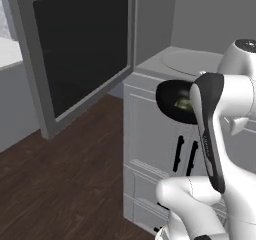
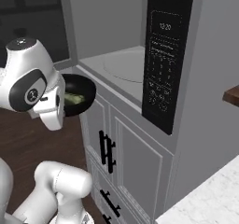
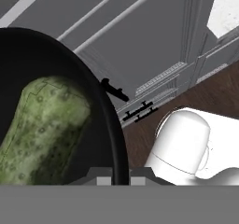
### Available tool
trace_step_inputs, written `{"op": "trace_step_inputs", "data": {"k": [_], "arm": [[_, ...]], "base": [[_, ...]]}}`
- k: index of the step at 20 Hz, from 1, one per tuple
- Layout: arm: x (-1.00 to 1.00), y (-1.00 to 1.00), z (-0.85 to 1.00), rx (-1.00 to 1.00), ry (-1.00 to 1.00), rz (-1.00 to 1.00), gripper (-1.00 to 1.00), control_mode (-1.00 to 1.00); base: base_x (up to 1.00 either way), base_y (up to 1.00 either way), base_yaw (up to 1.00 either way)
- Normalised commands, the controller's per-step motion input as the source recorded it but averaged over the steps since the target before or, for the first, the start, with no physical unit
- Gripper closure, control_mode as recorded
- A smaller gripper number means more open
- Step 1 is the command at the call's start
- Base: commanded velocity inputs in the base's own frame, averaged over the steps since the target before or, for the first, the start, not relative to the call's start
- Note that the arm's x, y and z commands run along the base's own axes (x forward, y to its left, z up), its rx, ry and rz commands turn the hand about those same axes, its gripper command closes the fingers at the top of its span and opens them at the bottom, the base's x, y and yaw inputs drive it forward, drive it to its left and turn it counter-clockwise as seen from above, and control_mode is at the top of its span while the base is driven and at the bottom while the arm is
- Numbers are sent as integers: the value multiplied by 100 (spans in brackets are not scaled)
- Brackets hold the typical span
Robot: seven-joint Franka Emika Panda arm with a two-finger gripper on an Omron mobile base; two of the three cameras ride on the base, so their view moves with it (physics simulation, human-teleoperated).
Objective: Pick the cucumber from the sink and place it in the bowl. Then pick the bowl and place it in the microwave. Then close the microwave door and press the start button.
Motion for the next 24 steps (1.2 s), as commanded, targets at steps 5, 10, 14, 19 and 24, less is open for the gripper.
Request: {"op": "trace_step_inputs", "data": {"k": [5, 10, 14, 19, 24], "arm": [[0, 0, 0, 0, 0, 0, 100, 100], [0, 0, 0, 0, 0, 0, 100, 100], [0, 0, 3, 0, -3, -5, 100, -100], [-3, 7, 44, 0, -19, -14, 100, -100], [16, -5, 36, 0, -19, 0, 100, -100]], "base": [[25, 1, -12], [0, 2, -24], [0, 0, -16], [0, 0, 0], [0, 0, 0]]}}
